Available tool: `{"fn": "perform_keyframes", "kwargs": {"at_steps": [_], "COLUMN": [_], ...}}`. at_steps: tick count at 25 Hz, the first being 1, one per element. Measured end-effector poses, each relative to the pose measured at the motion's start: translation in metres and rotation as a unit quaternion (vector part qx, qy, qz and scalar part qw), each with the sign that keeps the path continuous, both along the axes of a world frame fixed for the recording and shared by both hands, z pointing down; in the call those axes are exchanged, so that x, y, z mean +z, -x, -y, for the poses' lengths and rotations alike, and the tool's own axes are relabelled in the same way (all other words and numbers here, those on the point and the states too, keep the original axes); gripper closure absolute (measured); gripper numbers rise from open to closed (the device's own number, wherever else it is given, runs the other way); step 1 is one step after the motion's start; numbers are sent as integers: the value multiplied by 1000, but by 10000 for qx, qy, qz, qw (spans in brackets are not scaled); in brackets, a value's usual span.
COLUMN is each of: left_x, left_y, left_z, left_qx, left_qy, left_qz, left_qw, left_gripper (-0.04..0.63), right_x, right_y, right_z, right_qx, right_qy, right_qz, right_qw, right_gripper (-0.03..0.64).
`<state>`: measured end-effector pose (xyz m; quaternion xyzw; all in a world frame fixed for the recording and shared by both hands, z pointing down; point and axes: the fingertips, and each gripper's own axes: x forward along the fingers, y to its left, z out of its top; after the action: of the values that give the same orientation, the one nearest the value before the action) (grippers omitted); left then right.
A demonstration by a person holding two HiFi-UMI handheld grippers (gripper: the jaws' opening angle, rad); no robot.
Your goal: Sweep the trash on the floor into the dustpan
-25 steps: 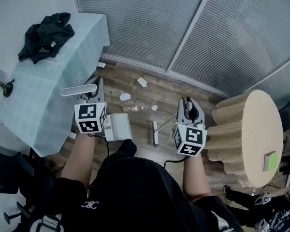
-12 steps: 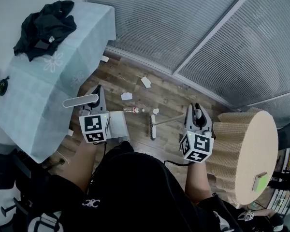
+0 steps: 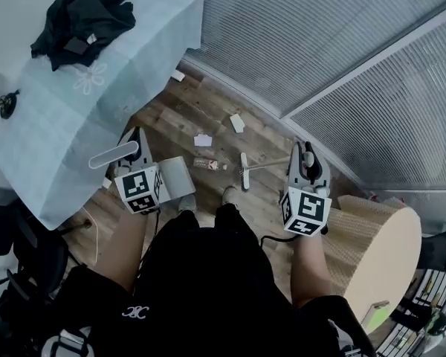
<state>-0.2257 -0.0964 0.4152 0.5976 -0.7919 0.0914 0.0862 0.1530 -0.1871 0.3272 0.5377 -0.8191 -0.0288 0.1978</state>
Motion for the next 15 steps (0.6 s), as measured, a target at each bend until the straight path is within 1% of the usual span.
{"fn": "perform_keyframes", "kwargs": {"at_steps": [4,8,13,15], "left_x": [23,44,80,93], "left_y": [3,1,-5,-6], "left_z": [1,5,11,6], "left_qx": [-602,-1115,-1564,-1800], "left_qy": [76,162,269,313], "left_qz": [82,130,56,5], "left_qw": [9981,9935,9873,9832], "left_gripper": [598,598,598,598], "right_x": [12,27,49,61], "right_y": [0,-2,4,11], "right_z": [57,107,161,180], "right_qx": [-362,-737,-1290,-1446], "right_qy": [54,192,69,6], "right_qz": [-94,-148,-145,-164], "right_qw": [9993,9970,9915,9894], "right_gripper": [525,525,525,525]}}
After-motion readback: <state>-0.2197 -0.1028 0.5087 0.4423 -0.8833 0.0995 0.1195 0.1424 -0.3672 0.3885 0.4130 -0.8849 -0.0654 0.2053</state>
